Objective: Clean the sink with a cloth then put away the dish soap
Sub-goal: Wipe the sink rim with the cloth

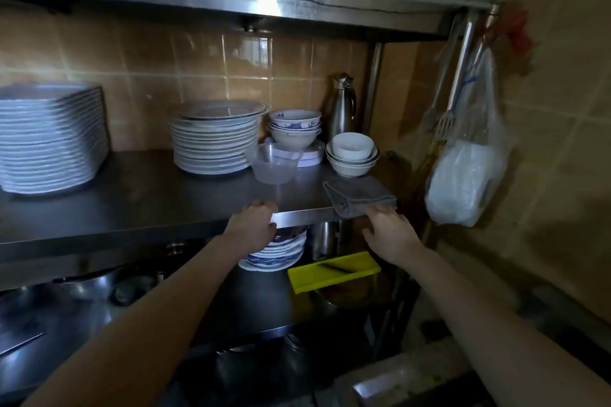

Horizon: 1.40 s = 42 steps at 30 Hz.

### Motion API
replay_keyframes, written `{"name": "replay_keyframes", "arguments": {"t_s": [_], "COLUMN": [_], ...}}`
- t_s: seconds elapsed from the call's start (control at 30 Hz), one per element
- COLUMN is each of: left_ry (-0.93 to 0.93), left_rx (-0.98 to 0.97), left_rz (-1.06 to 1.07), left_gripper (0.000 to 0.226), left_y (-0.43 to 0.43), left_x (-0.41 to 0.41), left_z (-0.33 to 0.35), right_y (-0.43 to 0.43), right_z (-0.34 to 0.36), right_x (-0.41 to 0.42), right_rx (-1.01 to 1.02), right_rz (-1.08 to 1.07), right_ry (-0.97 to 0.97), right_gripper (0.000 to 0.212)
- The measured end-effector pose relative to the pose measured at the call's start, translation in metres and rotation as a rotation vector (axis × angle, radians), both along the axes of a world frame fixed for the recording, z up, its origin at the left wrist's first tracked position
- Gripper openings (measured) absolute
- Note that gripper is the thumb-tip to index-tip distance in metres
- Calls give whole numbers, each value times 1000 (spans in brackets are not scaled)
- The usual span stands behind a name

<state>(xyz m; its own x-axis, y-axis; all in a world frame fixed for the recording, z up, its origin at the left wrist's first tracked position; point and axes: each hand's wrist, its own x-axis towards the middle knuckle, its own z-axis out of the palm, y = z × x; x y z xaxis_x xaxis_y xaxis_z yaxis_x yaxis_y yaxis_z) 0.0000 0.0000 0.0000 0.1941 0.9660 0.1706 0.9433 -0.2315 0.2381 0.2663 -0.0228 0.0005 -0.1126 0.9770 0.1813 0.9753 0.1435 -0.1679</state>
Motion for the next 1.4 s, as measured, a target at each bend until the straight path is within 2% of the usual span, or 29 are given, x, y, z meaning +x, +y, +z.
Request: {"name": "replay_keyframes", "arguments": {"t_s": [0.53, 1.17, 1.4], "left_ry": [-62, -88, -129], "left_rx": [-14, -11, -19], "left_rz": [-172, -335, -341], "left_gripper": [32, 32, 29], "left_y": [139, 241, 243], "left_x": [45, 70, 61], "left_z": [-25, -45, -49], "right_y": [89, 173, 172], "right_z": [-17, -62, -64], "right_x": [38, 48, 47], "right_rx": [-39, -19, 54], "right_rz": [-193, -211, -222], "right_ry": [77, 3, -9], "right_gripper": [40, 71, 54]}}
